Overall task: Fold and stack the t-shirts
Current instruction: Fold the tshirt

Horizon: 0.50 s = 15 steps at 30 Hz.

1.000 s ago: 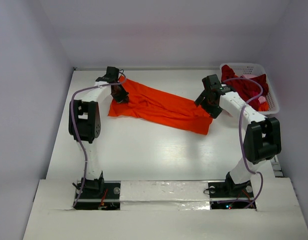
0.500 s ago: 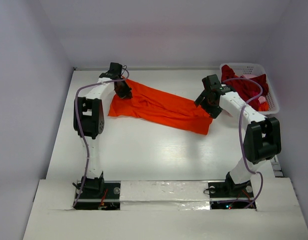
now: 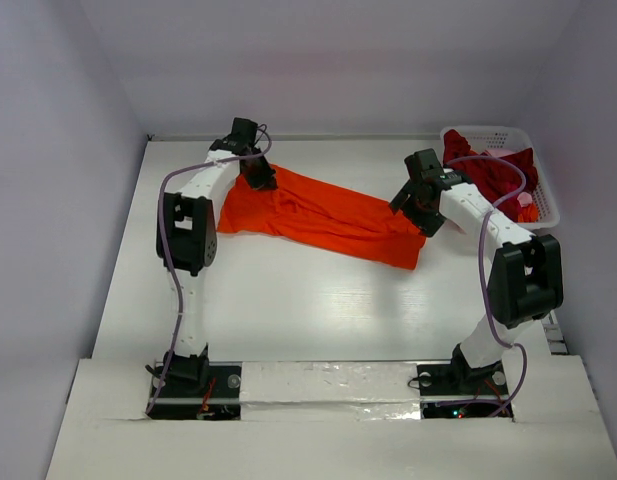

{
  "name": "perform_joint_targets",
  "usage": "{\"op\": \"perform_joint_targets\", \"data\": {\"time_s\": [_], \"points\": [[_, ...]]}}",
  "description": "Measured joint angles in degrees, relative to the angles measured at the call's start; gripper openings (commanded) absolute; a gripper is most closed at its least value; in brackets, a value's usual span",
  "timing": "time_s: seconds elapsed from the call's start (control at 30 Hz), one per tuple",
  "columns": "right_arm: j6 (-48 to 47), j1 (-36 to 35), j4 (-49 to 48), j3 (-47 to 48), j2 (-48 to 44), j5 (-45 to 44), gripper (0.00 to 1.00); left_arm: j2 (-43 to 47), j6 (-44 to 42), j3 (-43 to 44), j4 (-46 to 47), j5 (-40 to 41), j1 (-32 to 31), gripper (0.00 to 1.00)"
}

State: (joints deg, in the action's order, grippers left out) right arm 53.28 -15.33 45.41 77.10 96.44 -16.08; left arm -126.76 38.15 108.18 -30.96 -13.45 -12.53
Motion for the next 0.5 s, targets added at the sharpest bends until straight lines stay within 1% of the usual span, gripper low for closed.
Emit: {"op": "perform_joint_targets", "data": {"time_s": [0.17, 0.5], "points": [[0.0, 0.0, 0.0, 0.0, 0.0, 0.0, 0.84, -2.9, -0.6, 3.3, -0.9, 0.2, 0.0, 0.0], [-0.6, 0.0, 0.2, 0.6, 0.0, 0.0, 0.84, -7.5, -0.9, 7.1, -3.1, 1.5, 0.0, 0.0]]}}
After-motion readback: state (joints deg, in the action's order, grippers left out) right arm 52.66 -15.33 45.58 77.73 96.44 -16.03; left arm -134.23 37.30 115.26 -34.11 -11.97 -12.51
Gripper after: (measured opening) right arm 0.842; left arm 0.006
